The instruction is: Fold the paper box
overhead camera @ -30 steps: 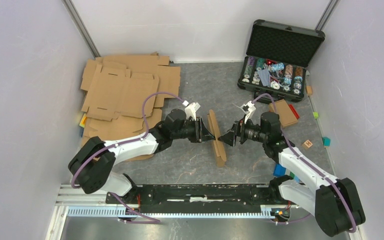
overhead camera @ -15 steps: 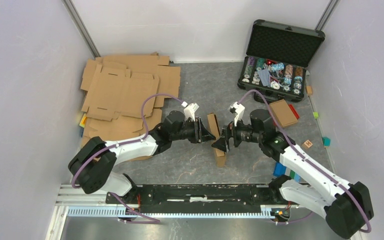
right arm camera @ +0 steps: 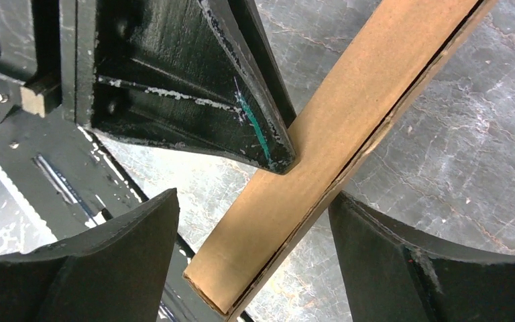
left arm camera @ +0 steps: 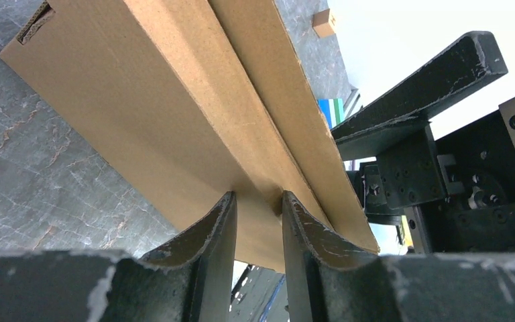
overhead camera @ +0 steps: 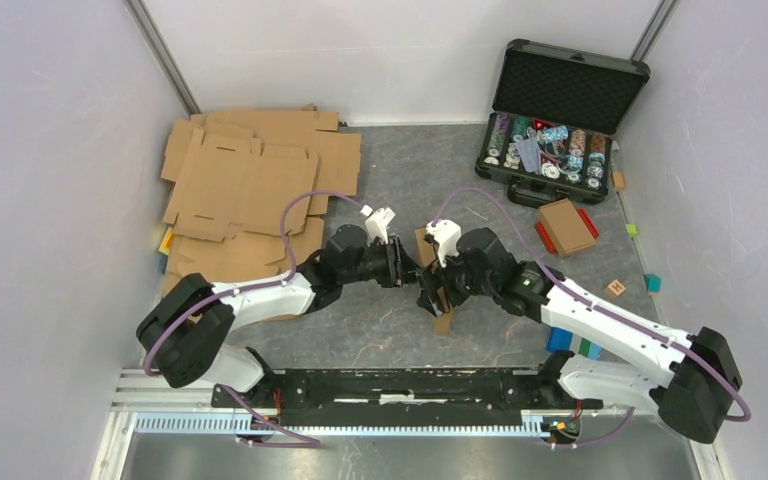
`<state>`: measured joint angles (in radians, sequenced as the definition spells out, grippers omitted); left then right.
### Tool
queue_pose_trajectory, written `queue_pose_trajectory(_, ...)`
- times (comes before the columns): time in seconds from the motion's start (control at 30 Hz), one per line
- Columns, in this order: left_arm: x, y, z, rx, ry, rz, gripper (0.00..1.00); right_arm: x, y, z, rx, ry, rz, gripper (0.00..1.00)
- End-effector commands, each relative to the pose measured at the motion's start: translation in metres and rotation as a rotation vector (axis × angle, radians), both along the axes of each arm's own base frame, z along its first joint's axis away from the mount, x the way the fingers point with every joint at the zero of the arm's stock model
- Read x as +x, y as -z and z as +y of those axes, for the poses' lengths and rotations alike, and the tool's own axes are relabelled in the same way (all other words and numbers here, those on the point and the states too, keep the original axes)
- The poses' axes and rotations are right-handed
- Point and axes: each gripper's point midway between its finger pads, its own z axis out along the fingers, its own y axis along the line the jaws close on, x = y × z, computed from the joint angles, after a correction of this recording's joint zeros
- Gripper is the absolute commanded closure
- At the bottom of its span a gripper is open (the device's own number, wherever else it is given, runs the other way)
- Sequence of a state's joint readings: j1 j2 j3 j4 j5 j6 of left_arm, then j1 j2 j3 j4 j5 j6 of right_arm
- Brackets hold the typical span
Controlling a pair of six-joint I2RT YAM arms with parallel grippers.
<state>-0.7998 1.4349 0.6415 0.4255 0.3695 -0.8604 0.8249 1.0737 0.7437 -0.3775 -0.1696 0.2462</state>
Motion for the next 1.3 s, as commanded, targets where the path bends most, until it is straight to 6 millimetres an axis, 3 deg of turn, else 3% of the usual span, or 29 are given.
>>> queue_pose_trajectory(0.0,-0.001,0.008,0.002,-0.001,-0.040,0.027,0.64,0.010,-0.010,0.002,-0.062,0.039,-0.064,0.17)
queue_pose_trajectory(0.23,0.004,0.003,0.022,0.055,-0.079,-0.019,0.51,0.022,-0.014,-0.017,-0.162,0.087,-0.145,0.42)
queue_pose_trajectory(0.37,0.018,-0.001,0.063,0.024,-0.141,-0.024,0.40,0.019,-0.009,-0.023,-0.185,0.050,-0.156,0.52)
queue_pose_trajectory(0.5,0.032,-0.010,0.102,-0.028,-0.190,-0.070,0.36,0.006,-0.011,-0.016,-0.135,-0.055,-0.158,0.54)
queue_pose_trajectory(0.6,0.037,-0.009,0.119,-0.022,-0.214,-0.170,0.33,-0.001,-0.015,-0.015,-0.106,-0.094,-0.156,0.55)
queue_pose_trajectory(0.77,0.022,-0.035,0.112,-0.163,-0.108,-0.334,0.22,-0.009,-0.021,-0.016,-0.061,-0.149,-0.134,0.59)
queue_pose_trajectory(0.8,0.016,-0.042,0.109,-0.185,-0.060,-0.355,0.06,-0.011,-0.021,-0.015,-0.047,-0.163,-0.126,0.61)
queue_pose_trajectory(0.83,0.014,-0.047,0.106,-0.197,-0.034,-0.375,0.00,-0.013,-0.022,-0.014,-0.031,-0.178,-0.119,0.61)
queue_pose_trajectory(1.07,0.007,-0.057,0.110,-0.204,-0.026,-0.481,0.00,-0.020,-0.026,-0.014,0.027,-0.218,-0.108,0.65)
queue_pose_trajectory(1.27,-0.007,-0.057,0.102,-0.236,-0.002,-0.542,0.05,-0.036,-0.042,-0.005,0.128,-0.293,-0.100,0.65)
